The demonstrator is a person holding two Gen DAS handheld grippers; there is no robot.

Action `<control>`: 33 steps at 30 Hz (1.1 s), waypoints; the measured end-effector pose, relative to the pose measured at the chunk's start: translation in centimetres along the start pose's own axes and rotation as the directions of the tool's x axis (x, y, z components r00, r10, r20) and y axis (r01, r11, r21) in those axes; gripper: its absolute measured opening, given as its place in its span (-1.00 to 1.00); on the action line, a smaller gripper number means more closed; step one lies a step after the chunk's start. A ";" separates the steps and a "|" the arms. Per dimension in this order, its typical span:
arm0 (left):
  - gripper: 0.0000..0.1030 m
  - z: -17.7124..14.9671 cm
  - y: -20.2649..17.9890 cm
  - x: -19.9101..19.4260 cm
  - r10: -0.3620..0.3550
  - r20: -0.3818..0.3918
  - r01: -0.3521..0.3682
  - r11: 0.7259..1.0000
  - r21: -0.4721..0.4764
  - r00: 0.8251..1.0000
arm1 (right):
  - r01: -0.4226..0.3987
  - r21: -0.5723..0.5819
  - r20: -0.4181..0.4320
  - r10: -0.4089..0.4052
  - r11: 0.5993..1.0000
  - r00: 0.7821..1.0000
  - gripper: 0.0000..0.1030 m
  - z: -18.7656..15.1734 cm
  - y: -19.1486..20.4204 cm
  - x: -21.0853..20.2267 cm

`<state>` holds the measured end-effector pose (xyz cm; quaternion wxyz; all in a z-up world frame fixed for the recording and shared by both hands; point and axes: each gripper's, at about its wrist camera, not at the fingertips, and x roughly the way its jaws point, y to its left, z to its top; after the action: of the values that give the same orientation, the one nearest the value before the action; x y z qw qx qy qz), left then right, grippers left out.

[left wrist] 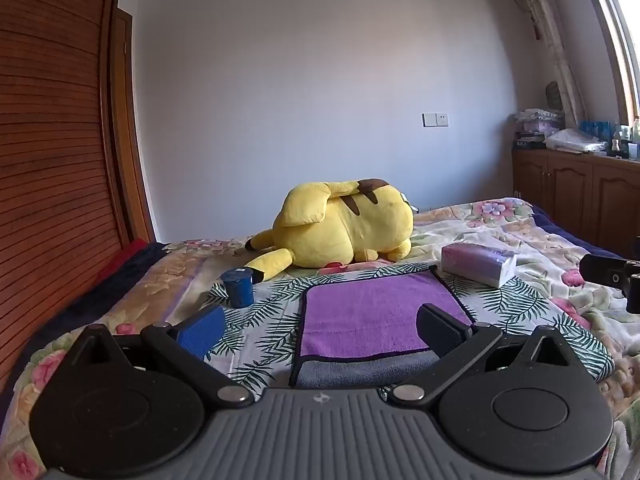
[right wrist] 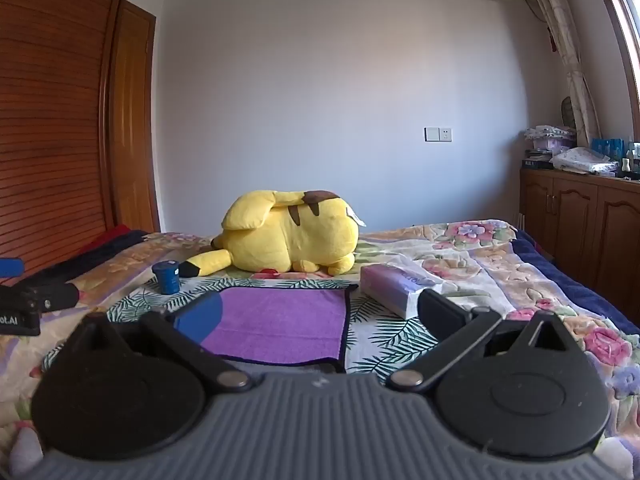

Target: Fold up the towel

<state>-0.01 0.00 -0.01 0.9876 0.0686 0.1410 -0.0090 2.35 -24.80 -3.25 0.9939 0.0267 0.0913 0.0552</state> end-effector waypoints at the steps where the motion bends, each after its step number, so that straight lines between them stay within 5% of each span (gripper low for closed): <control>1: 1.00 0.0 0.0 0.0 0.000 -0.001 0.000 1.000 0.001 1.000 | 0.000 0.000 0.000 0.000 1.000 1.000 1.00 0.0 0.0 0.0; 33: 1.00 0.0 0.0 0.0 0.001 0.005 -0.001 1.000 0.002 1.000 | -0.001 0.003 -0.002 0.001 1.000 1.000 1.00 -0.1 -0.3 0.0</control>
<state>-0.02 0.01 -0.02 0.9879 0.0697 0.1385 -0.0087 2.42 -25.12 -3.34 0.9937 0.0281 0.0926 0.0558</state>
